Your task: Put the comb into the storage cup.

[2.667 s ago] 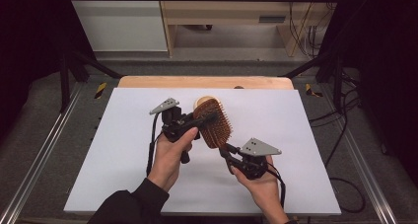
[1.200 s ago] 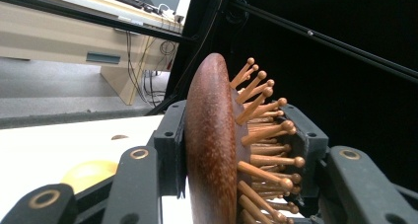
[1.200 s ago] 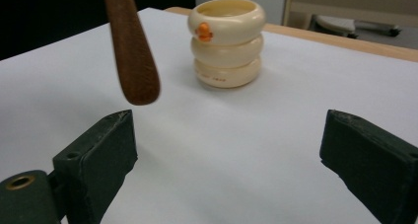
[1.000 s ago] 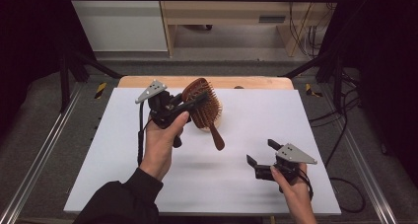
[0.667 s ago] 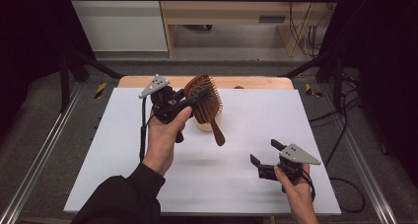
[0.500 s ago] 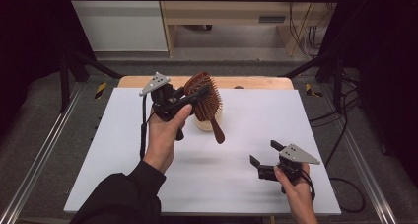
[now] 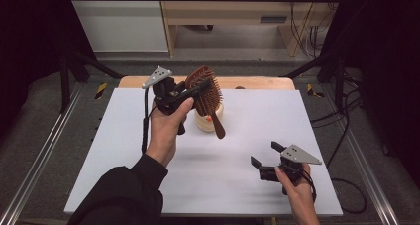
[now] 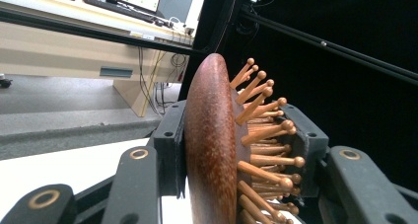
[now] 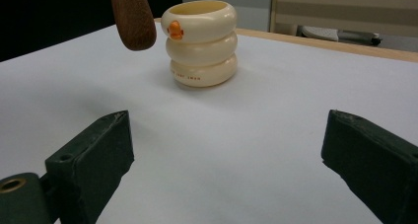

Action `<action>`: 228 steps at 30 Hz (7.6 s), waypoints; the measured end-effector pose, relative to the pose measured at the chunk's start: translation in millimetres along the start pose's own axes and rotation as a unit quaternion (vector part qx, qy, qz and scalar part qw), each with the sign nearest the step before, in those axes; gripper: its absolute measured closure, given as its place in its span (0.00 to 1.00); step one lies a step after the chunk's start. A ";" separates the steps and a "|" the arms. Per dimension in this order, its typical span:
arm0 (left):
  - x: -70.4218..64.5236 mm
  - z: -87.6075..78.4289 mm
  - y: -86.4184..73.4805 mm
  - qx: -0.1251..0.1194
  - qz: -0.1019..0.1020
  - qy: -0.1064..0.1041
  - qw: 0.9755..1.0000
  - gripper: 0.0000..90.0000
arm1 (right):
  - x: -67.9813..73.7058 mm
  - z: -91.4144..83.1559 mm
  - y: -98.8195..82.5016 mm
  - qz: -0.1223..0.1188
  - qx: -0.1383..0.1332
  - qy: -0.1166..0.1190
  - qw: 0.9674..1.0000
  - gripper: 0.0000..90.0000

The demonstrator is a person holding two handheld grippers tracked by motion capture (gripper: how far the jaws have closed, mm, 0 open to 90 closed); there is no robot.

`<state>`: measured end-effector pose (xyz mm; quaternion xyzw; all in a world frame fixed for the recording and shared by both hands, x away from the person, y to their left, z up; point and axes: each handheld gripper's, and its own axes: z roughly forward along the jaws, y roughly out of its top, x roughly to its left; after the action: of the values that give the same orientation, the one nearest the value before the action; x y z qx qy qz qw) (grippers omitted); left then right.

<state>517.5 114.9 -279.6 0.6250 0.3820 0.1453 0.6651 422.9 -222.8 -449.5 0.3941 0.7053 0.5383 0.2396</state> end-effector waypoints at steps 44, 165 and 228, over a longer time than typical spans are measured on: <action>1.5 19.9 36.2 -0.035 0.015 0.011 0.999 0.57 | -1.1 -3.4 -0.8 0.003 -0.008 0.003 1.000 0.05; 74.0 55.1 33.0 -0.076 0.032 0.099 0.992 0.57 | -4.1 -3.5 -1.4 0.009 -0.009 0.001 1.000 0.05; 76.1 66.9 1.7 -0.043 0.048 0.105 0.992 0.57 | -3.1 -2.6 -1.9 0.009 -0.005 0.003 1.000 0.04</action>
<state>614.8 118.1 -307.7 0.5949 0.4128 0.2584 0.6395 422.2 -227.0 -450.8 0.3974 0.7002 0.5449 0.2342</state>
